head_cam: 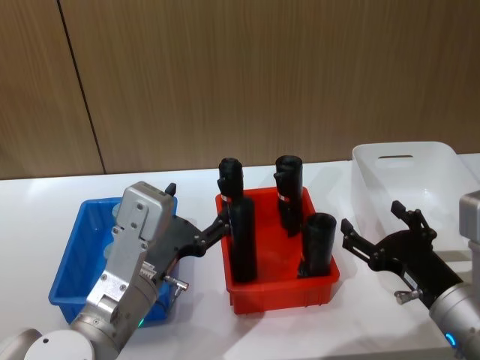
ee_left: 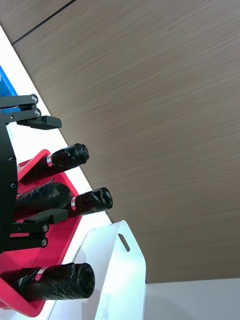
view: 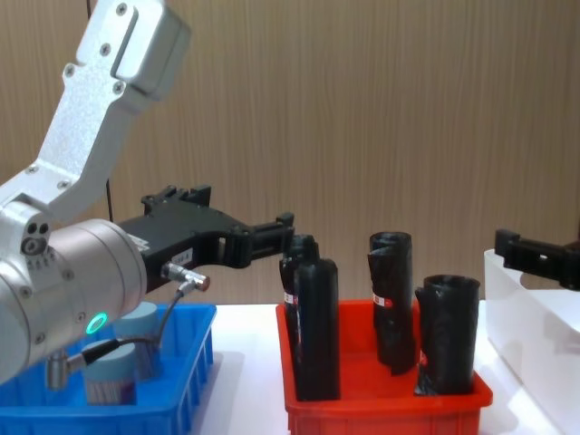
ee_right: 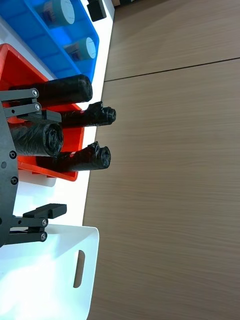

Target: Pick the cotton swabs from the blue box and place them into the white box.

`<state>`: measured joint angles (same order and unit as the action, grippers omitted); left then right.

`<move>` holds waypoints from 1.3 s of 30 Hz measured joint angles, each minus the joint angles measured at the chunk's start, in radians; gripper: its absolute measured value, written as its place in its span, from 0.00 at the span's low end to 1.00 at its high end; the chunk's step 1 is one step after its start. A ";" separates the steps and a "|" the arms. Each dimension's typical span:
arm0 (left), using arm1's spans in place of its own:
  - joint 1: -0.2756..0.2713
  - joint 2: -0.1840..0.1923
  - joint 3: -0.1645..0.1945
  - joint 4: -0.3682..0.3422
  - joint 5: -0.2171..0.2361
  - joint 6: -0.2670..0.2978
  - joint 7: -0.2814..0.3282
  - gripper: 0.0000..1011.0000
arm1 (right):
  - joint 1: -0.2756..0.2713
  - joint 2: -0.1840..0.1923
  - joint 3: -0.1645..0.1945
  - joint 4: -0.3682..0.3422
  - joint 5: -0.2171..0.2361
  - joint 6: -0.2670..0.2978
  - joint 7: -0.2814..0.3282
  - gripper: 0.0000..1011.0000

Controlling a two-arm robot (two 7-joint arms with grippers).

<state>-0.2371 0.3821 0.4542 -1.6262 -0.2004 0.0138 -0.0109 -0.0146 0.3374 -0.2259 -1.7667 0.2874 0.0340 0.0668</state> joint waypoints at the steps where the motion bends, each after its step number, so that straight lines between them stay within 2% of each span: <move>1: 0.000 0.000 0.000 0.000 0.000 0.000 0.000 0.99 | 0.000 0.000 0.000 0.000 0.000 0.000 0.000 0.99; 27: -0.004 -0.001 -0.004 0.015 -0.002 0.006 -0.010 0.99 | 0.000 0.000 0.000 0.000 0.000 0.000 0.000 0.99; 39: -0.017 0.006 -0.032 0.065 -0.048 0.062 -0.027 0.99 | 0.000 0.000 0.000 0.000 0.000 0.000 0.000 0.99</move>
<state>-0.2541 0.3886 0.4223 -1.5615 -0.2486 0.0762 -0.0376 -0.0146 0.3375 -0.2258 -1.7667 0.2874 0.0340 0.0667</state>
